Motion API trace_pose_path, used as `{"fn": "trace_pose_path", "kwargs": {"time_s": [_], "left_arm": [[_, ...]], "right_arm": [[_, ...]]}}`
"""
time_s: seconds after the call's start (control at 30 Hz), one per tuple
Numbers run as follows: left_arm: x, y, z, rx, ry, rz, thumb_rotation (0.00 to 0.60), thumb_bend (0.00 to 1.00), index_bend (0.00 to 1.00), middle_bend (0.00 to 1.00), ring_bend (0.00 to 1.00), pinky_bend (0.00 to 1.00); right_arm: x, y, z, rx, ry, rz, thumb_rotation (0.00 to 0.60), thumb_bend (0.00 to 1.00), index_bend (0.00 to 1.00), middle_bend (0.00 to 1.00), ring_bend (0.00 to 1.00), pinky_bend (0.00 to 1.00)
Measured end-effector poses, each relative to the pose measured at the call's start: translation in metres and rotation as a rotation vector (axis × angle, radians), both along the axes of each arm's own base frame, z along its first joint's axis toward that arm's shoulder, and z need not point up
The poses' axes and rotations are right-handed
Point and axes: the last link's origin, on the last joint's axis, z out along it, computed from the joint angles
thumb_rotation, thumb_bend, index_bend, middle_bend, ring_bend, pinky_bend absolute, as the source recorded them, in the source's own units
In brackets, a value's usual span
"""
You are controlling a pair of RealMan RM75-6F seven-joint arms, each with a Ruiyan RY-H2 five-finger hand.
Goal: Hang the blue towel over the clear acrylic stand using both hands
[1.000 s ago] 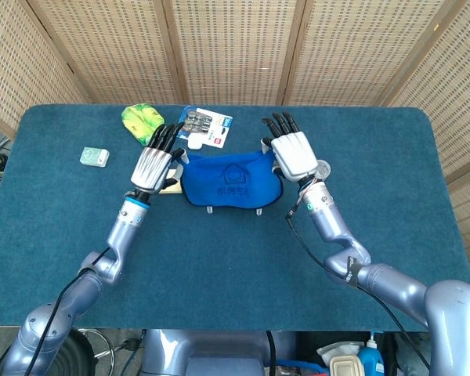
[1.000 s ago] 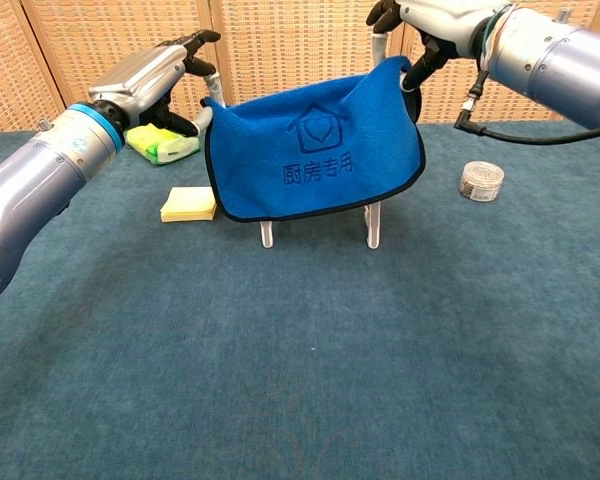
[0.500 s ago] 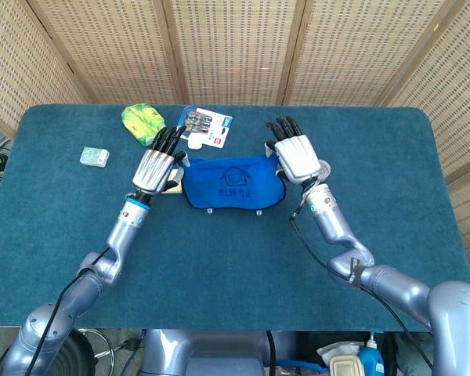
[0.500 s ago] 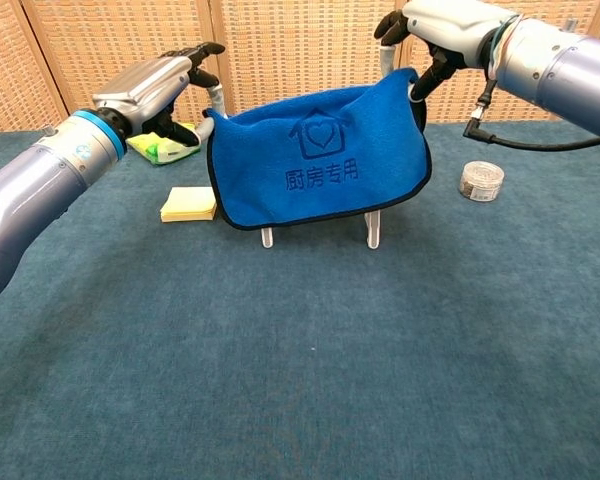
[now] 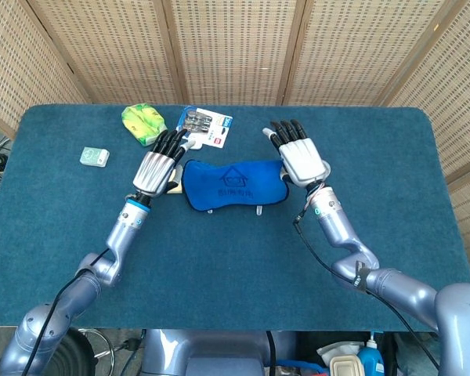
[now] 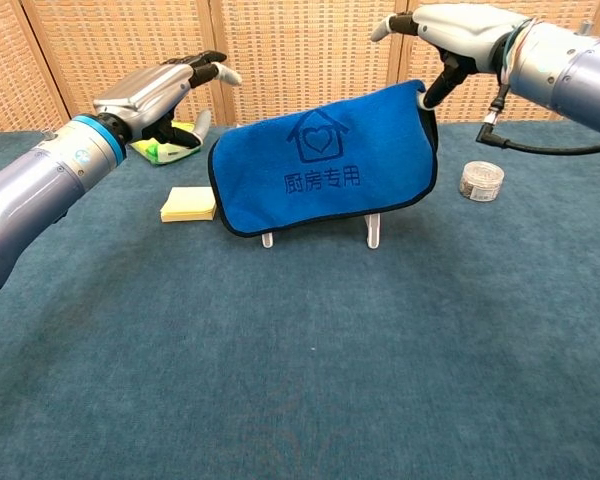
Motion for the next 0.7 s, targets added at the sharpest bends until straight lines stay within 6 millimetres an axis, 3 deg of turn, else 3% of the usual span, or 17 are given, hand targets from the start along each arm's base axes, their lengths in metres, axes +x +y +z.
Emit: {"fn": "trace_pose_path", "kwargs": {"time_s": [0.07, 0.3, 0.7], "left_arm": [[0.0, 0.0, 0.001, 0.001, -0.002, 0.0, 0.6, 0.67, 0.0, 0.0, 0.0, 0.0], [-0.004, -0.001, 0.007, 0.016, -0.015, -0.001, 0.6, 0.67, 0.0, 0.0, 0.0, 0.0], [-0.01, -0.007, 0.025, 0.057, -0.034, -0.019, 0.6, 0.67, 0.0, 0.0, 0.0, 0.0]], "right_arm": [[0.0, 0.001, 0.001, -0.001, -0.002, 0.0, 0.6, 0.4, 0.05, 0.03, 0.0, 0.0], [-0.006, 0.003, 0.007, -0.012, 0.034, -0.018, 0.6, 0.04, 0.0, 0.0, 0.0, 0.0], [-0.027, 0.011, 0.019, -0.033, 0.085, -0.089, 0.6, 0.0, 0.0, 0.0, 0.0, 0.0]]}}
